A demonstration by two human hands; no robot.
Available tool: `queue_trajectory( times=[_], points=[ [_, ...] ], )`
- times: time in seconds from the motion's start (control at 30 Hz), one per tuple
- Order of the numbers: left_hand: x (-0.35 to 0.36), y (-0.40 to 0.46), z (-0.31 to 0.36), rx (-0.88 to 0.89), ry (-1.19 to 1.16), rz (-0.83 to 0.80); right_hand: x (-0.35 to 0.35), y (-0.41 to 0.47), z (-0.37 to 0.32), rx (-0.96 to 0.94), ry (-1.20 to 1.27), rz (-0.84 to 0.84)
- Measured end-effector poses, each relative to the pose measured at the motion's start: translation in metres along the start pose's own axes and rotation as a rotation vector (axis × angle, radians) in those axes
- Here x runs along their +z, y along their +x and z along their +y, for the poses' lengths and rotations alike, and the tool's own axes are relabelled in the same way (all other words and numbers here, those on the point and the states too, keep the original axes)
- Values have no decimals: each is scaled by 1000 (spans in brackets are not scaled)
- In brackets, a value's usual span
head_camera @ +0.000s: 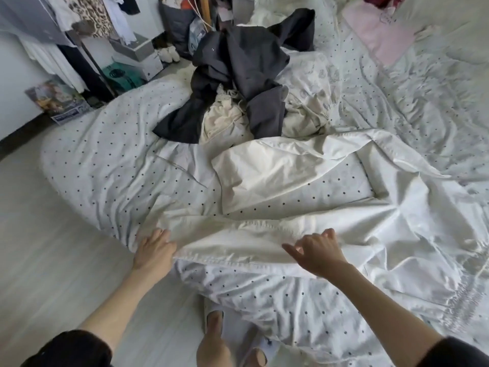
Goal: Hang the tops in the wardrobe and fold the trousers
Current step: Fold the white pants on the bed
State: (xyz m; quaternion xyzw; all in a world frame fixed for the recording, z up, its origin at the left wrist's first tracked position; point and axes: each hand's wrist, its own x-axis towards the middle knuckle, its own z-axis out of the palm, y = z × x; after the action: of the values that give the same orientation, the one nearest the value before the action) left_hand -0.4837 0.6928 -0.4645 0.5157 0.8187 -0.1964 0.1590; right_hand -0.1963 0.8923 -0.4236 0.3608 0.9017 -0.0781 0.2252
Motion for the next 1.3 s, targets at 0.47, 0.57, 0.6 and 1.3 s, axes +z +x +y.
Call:
queue_trajectory(
  times=[0.47, 0.57, 0.6, 1.3],
  points=[
    [28, 135, -48, 276, -330, 93, 20, 154, -111, -36, 49, -162],
    [30, 160, -50, 347, -177, -82, 26, 161, -120, -32, 82, -278],
    [29, 162, -51, 356, -198, -89, 24, 161, -121, -42, 79, -297],
    [-82, 242, -18, 348, -503, 239, -56, 196, -65, 180, 220, 425]
  ],
)
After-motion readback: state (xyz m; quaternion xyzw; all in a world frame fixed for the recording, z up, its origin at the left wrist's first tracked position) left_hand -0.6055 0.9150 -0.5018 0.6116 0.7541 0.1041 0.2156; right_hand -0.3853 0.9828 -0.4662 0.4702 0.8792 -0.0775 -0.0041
